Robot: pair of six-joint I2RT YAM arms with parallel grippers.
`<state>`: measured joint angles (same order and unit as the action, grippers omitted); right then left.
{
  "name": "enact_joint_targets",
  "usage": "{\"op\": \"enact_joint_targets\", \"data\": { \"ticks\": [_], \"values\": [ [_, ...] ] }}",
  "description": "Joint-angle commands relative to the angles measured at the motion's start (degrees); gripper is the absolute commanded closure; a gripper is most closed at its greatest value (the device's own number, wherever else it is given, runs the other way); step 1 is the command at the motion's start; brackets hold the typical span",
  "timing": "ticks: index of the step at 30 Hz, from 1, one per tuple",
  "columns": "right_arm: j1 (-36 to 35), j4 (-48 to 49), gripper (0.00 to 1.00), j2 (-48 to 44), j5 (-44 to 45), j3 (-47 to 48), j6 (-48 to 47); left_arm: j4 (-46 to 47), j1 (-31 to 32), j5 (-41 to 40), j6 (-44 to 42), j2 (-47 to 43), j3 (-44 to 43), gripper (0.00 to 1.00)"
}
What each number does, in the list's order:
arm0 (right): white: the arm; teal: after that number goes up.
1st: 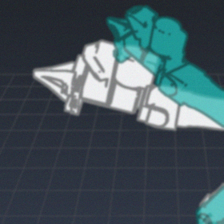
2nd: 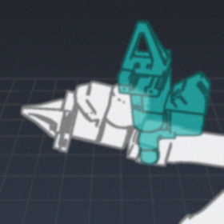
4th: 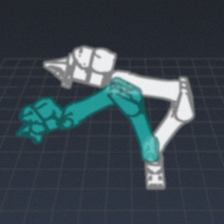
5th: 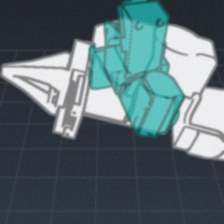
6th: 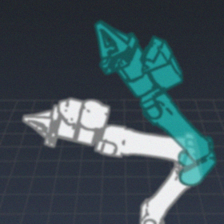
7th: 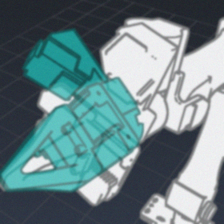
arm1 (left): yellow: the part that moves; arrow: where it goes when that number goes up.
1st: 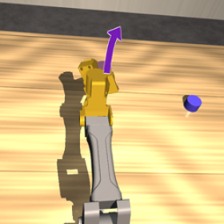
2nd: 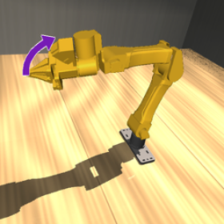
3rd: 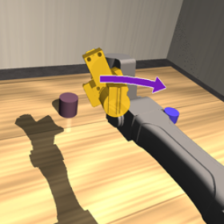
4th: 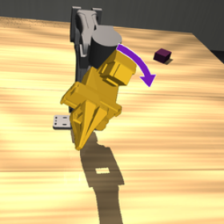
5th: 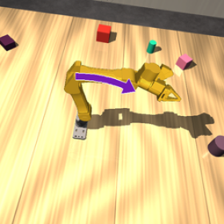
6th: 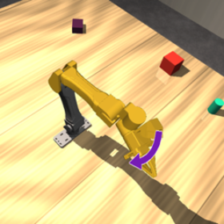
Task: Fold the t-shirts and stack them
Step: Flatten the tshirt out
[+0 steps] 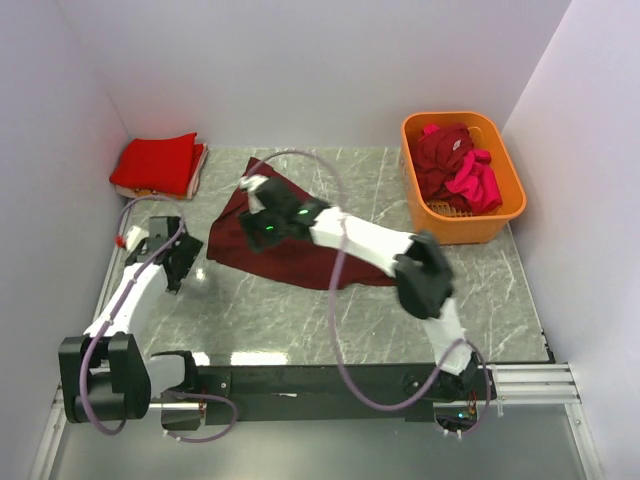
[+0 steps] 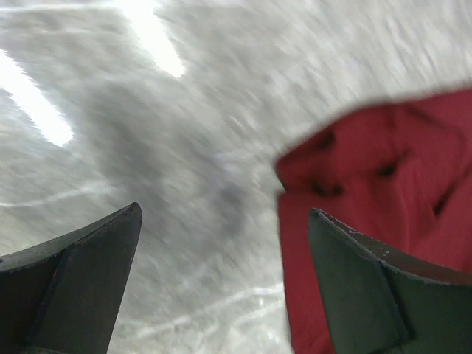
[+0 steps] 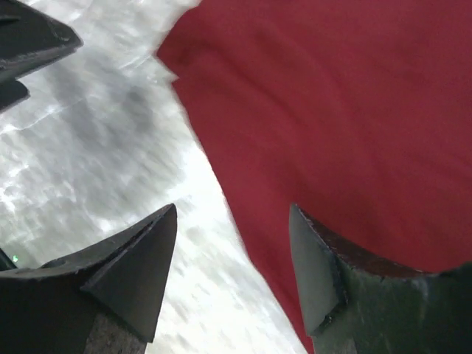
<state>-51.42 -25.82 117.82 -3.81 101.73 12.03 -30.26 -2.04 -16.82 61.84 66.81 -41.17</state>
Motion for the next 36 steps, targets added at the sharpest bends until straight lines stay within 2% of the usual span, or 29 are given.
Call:
{"op": "enact_joint_targets", "data": {
  "ticks": [1,2,5,7,10,19,25,29,32,33,36],
  "values": [
    [-3.1,-3.1,0.31,10.9,-1.9,13.2,-0.4,4.6,-5.2,2.7,2.3,-2.4,3.4,0.01],
    [-3.3,-4.3,0.31,13.7,-2.0,20.5,0.3,5.5,-6.2,3.5,2.4,-2.4,3.9,0.00],
    [-3.8,-6.4,0.32,23.0,-2.2,31.6,2.1,6.4,-8.7,5.9,2.0,-2.1,5.5,0.01],
    [-3.8,-6.7,0.32,26.4,-2.0,34.2,3.5,6.8,-9.6,7.6,1.3,-1.2,5.7,0.01],
    [-3.9,-3.1,0.33,26.6,-2.1,29.4,4.5,6.9,-10.0,8.4,0.6,-0.2,5.6,0.01],
    [-5.2,-7.2,0.43,27.6,-1.0,25.4,4.1,6.4,-10.4,7.6,-0.2,-2.4,6.0,0.01],
    [-7.3,-13.5,0.43,31.1,3.5,28.3,1.8,5.8,-10.4,6.4,-0.1,-4.2,6.2,0.01],
    [-7.6,-13.6,0.76,30.8,4.9,26.8,1.9,6.5,-10.5,7.1,-0.5,-4.6,6.4,0.00],
    [-8.0,-11.5,0.97,28.3,7.1,24.6,1.5,7.4,-10.5,8.5,-1.1,-4.8,6.8,0.01],
    [-8.1,-10.7,1.00,27.0,8.1,24.0,1.8,7.7,-10.5,9.2,-1.5,-4.8,6.9,0.01],
    [-8.1,-9.2,1.00,22.4,8.6,22.6,2.0,8.6,-10.5,10.7,-2.3,-4.6,7.4,0.00]
  ]
}}
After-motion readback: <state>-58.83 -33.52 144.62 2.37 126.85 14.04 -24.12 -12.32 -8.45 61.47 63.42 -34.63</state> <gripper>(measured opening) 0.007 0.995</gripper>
